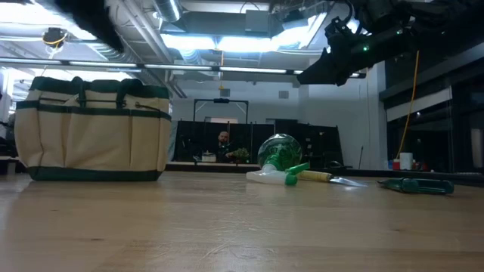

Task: Pick & Place Garden tools in Gardening bag
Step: Put the green spray bottle into the gardening bag

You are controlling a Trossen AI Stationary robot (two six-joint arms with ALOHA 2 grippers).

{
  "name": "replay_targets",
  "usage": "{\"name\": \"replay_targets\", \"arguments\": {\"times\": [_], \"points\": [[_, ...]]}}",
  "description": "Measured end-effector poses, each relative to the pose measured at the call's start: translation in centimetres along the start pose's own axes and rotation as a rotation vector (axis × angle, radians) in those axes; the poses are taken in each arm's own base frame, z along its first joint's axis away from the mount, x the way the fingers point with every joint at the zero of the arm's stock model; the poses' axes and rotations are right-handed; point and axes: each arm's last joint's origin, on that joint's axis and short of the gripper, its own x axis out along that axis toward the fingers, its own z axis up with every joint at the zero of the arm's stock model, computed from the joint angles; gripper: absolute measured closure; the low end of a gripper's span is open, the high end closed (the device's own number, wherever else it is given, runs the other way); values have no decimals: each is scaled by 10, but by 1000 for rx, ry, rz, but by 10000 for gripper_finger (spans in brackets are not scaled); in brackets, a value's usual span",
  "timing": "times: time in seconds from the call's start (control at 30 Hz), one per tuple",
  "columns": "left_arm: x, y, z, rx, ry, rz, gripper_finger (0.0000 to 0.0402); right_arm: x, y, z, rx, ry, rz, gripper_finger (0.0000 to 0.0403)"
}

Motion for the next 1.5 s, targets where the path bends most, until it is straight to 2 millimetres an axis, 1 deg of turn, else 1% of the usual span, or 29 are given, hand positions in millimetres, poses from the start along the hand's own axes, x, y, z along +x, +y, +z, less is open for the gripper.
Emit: {"name": "replay_targets", "arguments": {"times": [0.13, 0.33, 0.47, 0.6, 0.8, 0.93, 1.03, 1.1, 1.17, 1.37, 1.5], "points": [[-1, -10, 15, 8, -125, -88, 270, 0, 0, 0, 0, 0, 0, 224], [-2, -31, 39, 68, -308, -264, 274, 0, 0, 0, 0, 0, 0, 224], [3, -48, 49, 134, -387, -356, 272, 0, 0, 0, 0, 0, 0, 224], [15, -65, 54, 219, -424, -390, 274, 0, 0, 0, 0, 0, 0, 224], [39, -90, 56, 358, -469, -356, 276, 0, 0, 0, 0, 0, 0, 224], [56, -101, 59, 396, -500, -333, 276, 0, 0, 0, 0, 0, 0, 224], [69, -103, 59, 388, -483, -319, 277, 0, 0, 0, 0, 0, 0, 224], [77, -102, 60, 381, -458, -342, 279, 0, 0, 0, 0, 0, 0, 224], [83, -99, 66, 355, -434, -374, 281, 0, 0, 0, 0, 0, 0, 224], [108, -87, 82, 355, -319, -376, 291, 0, 0, 0, 0, 0, 0, 224], [131, -77, 86, 382, -237, -360, 294, 0, 0, 0, 0, 0, 0, 224]]}}
